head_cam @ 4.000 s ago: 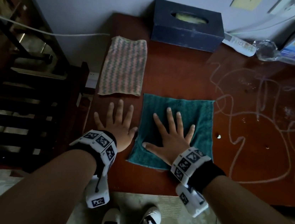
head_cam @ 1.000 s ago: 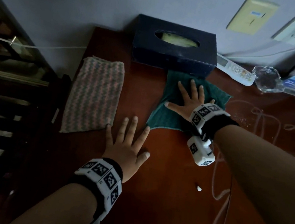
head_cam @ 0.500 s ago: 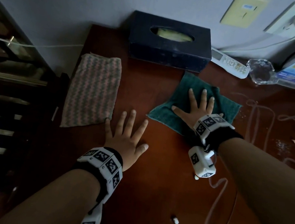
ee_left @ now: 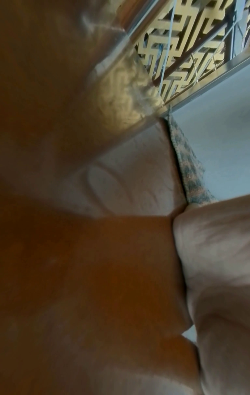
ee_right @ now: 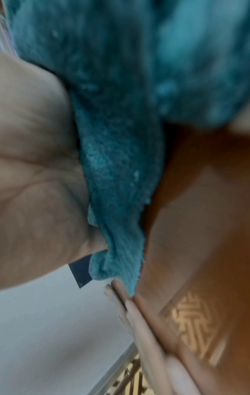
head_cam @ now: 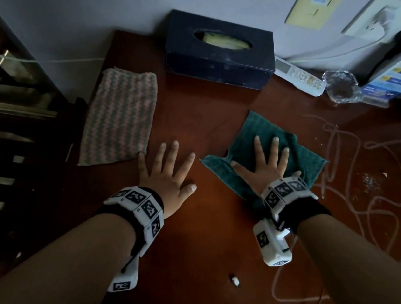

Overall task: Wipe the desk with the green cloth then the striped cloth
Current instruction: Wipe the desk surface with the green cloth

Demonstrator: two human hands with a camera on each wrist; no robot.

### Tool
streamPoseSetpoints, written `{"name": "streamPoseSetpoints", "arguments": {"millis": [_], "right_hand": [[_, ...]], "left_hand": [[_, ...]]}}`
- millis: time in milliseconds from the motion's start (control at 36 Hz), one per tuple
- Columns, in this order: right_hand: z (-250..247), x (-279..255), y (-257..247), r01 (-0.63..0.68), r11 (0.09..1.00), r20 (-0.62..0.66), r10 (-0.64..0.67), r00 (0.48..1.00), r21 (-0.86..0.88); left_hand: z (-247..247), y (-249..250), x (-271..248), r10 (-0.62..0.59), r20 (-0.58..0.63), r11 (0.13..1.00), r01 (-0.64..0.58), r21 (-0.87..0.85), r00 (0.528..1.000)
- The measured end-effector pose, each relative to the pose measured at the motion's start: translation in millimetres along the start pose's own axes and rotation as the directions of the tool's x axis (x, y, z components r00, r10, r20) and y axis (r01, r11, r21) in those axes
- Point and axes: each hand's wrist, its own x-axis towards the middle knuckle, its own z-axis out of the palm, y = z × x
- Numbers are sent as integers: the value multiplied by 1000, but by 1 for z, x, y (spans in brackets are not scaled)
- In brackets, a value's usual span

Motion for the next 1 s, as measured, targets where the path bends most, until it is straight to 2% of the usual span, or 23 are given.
{"name": "streamPoseSetpoints", "arguments": {"millis": [361,583,750,1000], "right_hand": [[24,-40,9,-27,999,5,27,1000,18],[35,-65,13,-20,999,20,20,1000,26],[41,-80,15,-12,1000,27,12,1000,22],[51,-101,24,78,997,58,-77,995,-13]], "left_hand": [[2,4,-1,-34,-53,998,36,43,998],[2,15,-6,-65,-104,983,82,164,992],[8,16,-6,-55,-93,998,55,1,994],[12,14,-4,-36,-126,999,31,-38,991]]}}
